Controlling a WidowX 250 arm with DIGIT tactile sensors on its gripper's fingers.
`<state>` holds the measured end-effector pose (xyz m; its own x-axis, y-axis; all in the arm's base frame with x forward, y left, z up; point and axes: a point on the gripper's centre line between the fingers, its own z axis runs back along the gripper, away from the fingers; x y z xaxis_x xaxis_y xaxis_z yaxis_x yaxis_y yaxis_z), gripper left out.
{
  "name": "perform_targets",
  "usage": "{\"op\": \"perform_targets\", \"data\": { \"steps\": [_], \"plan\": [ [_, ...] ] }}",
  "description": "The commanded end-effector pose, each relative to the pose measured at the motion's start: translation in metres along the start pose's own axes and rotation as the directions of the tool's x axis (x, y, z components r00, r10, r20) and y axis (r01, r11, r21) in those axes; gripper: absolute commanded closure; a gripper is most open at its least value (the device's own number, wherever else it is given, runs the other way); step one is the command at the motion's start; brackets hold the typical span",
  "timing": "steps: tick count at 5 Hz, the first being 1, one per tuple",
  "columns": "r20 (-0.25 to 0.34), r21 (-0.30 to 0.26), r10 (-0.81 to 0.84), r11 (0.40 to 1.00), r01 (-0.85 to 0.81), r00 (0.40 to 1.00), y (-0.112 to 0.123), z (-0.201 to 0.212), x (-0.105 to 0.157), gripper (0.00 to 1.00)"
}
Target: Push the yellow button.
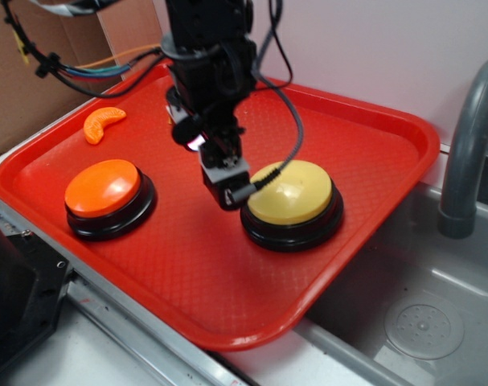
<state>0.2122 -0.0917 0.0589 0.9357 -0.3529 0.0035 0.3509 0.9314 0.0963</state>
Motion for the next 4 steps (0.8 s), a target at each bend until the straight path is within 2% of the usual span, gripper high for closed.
{"op": "perform_targets", "data": {
  "steps": [1,2,3,4],
  "plan": [
    [0.135,-0.072,-0.019,0.997,0.029,0.991,0.012,-0.015,0.023,0.0],
    [0.149,-0.123,-0.039,0.991,0.058,0.988,0.015,-0.001,0.022,0.0],
    [0.21,-0.096,-0.11,0.987,0.132,0.971,0.022,0.034,0.018,0.0],
    [0.198,-0.053,-0.21,0.973,0.225,0.957,0.015,0.046,0.035,0.0]
  ]
}}
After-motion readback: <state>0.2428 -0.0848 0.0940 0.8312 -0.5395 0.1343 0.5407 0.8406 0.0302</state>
